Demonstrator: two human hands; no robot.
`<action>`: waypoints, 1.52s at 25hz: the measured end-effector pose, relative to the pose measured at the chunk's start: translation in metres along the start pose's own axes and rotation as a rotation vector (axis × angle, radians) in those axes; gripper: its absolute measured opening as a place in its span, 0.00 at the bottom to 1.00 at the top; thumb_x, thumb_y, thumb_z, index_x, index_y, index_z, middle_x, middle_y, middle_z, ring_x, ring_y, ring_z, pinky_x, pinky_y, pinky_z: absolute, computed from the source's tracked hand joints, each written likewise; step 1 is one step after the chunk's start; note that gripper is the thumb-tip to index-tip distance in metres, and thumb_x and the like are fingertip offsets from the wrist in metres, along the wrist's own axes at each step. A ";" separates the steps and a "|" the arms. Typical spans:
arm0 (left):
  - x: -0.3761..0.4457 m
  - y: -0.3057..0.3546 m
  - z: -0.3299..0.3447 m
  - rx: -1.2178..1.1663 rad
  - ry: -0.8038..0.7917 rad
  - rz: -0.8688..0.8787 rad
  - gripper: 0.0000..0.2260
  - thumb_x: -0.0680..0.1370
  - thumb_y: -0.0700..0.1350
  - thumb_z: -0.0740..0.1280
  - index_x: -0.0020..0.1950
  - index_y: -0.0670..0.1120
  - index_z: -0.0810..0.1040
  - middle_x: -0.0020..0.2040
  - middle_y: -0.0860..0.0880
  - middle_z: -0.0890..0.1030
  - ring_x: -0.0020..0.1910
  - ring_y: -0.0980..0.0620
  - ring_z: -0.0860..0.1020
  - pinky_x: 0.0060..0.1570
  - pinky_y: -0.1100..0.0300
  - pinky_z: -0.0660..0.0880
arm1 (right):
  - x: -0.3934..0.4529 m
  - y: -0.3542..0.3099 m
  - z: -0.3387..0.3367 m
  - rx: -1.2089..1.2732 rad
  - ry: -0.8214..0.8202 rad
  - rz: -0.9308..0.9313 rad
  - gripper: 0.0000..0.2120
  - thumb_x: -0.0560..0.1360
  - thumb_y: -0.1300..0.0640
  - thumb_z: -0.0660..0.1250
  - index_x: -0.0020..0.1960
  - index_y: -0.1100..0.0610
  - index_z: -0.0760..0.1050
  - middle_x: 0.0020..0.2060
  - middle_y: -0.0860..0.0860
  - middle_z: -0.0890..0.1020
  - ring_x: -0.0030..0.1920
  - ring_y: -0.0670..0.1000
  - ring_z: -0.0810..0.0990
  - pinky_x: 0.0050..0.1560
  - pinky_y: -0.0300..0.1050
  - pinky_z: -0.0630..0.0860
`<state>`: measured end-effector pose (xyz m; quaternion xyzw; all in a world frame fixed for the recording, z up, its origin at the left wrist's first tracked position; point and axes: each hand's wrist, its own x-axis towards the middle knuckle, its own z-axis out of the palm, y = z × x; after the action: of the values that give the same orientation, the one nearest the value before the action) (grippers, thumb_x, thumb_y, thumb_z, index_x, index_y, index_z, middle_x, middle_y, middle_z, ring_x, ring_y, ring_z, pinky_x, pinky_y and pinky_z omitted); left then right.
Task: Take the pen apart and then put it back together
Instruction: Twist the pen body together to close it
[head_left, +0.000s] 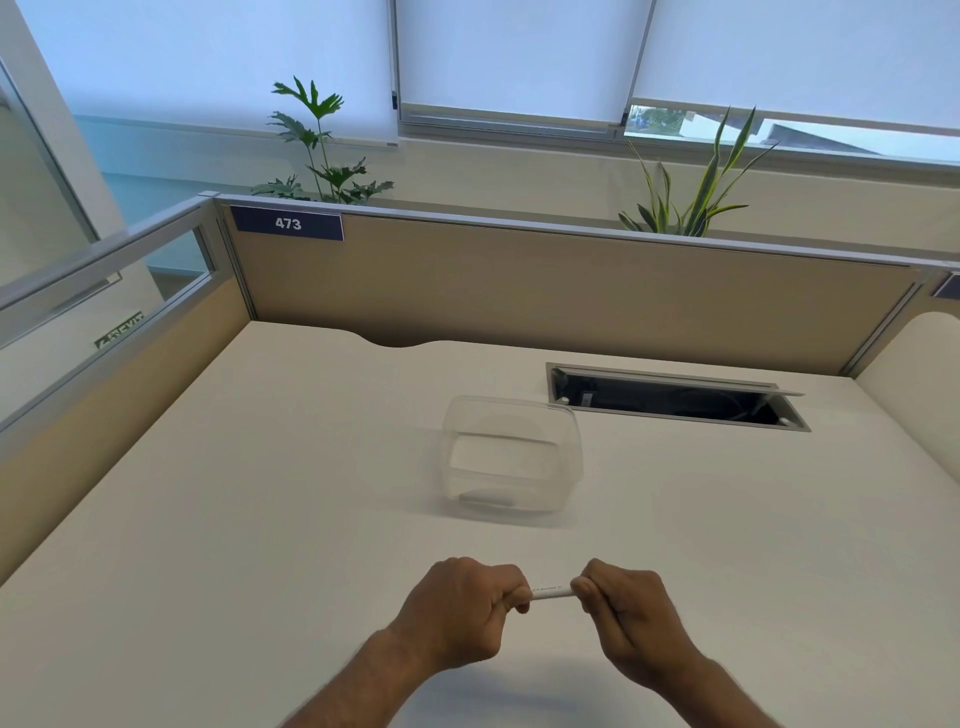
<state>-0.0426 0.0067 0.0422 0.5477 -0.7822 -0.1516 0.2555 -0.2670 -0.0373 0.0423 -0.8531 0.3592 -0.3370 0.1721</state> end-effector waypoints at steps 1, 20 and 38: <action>-0.001 0.000 0.000 0.010 0.033 0.020 0.09 0.78 0.52 0.59 0.45 0.52 0.78 0.32 0.49 0.81 0.29 0.48 0.74 0.30 0.60 0.67 | 0.001 -0.001 0.001 0.015 0.011 0.015 0.18 0.80 0.52 0.58 0.33 0.58 0.69 0.24 0.48 0.69 0.23 0.47 0.64 0.24 0.44 0.64; 0.004 0.005 -0.011 0.069 0.183 0.022 0.10 0.77 0.53 0.64 0.41 0.49 0.78 0.31 0.50 0.80 0.29 0.50 0.73 0.28 0.56 0.72 | 0.007 -0.003 0.000 0.113 -0.090 0.158 0.10 0.81 0.51 0.59 0.42 0.51 0.71 0.27 0.48 0.75 0.27 0.49 0.72 0.30 0.50 0.72; 0.012 0.002 -0.014 0.089 0.354 0.137 0.05 0.66 0.47 0.77 0.39 0.50 0.84 0.31 0.53 0.83 0.28 0.51 0.75 0.25 0.60 0.72 | 0.011 -0.023 0.011 0.453 0.001 0.445 0.22 0.79 0.52 0.59 0.26 0.52 0.65 0.19 0.47 0.68 0.23 0.45 0.65 0.27 0.38 0.63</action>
<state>-0.0390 -0.0038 0.0579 0.5219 -0.7666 -0.0005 0.3742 -0.2424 -0.0294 0.0519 -0.6933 0.4527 -0.3632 0.4272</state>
